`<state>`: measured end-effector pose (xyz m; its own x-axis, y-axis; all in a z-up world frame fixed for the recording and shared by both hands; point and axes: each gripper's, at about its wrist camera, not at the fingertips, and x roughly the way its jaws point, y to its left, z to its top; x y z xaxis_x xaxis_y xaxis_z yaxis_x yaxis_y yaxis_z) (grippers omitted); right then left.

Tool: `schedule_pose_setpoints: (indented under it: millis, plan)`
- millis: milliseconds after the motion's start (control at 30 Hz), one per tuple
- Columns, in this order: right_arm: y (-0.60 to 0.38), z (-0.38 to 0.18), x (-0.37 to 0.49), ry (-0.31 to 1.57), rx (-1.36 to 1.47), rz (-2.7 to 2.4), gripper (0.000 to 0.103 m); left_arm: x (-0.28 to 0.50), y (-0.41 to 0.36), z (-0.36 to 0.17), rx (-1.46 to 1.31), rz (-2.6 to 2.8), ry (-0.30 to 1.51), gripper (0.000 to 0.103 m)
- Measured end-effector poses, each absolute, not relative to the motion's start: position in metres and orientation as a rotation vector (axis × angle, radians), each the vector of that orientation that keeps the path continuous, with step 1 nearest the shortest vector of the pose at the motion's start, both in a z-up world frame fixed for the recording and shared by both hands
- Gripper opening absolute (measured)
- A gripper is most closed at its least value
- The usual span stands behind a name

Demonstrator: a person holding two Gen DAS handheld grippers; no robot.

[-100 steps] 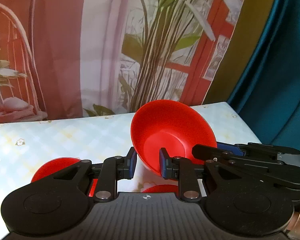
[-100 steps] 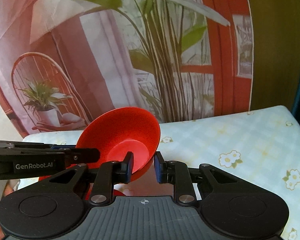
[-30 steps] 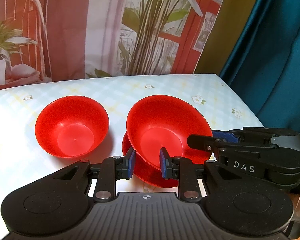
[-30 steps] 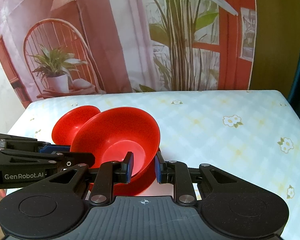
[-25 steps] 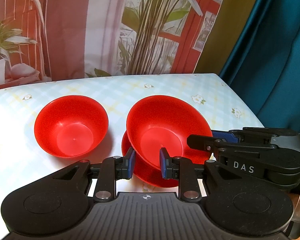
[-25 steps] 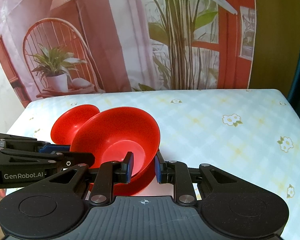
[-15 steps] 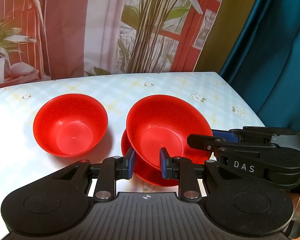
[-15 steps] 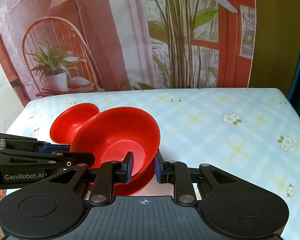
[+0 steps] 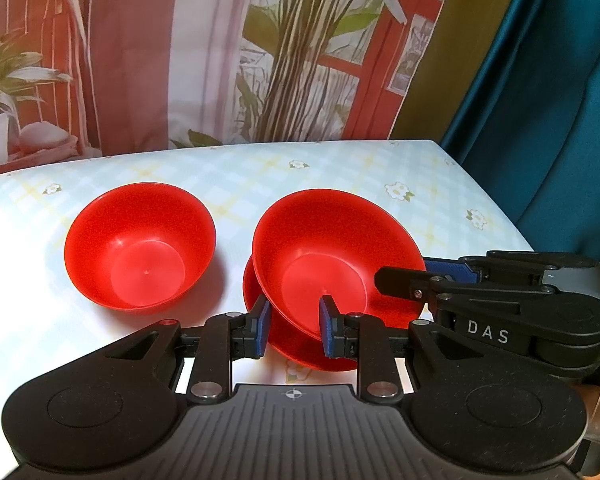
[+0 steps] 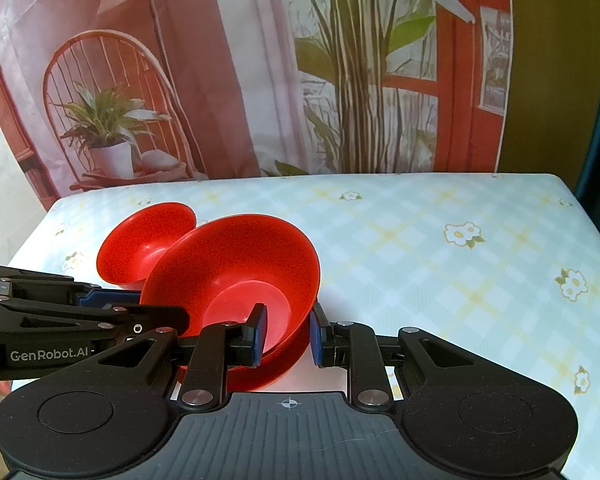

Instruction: Organize plates and bowls

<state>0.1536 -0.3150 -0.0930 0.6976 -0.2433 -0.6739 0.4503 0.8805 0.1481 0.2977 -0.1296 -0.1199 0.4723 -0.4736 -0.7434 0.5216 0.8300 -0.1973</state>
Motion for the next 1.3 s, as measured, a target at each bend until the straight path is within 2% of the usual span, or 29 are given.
schedule_pose_setpoints:
  millis: [533, 733, 1300]
  plan:
    - [-0.315, -0.096, 0.153, 0.722, 0.307, -0.400, 0.023, 0.296, -0.129, -0.124, 0.077, -0.575, 0.898, 0.027]
    - [-0.316, -0.096, 0.150, 0.722, 0.306, -0.410, 0.023, 0.296, -0.126, -0.122, 0.074, -0.558, 0.888, 0.030]
    - [-0.313, -0.079, 0.159, 0.695, 0.280, -0.395, 0.023, 0.303, -0.100, -0.093, 0.041, -0.527, 0.819, 0.031]
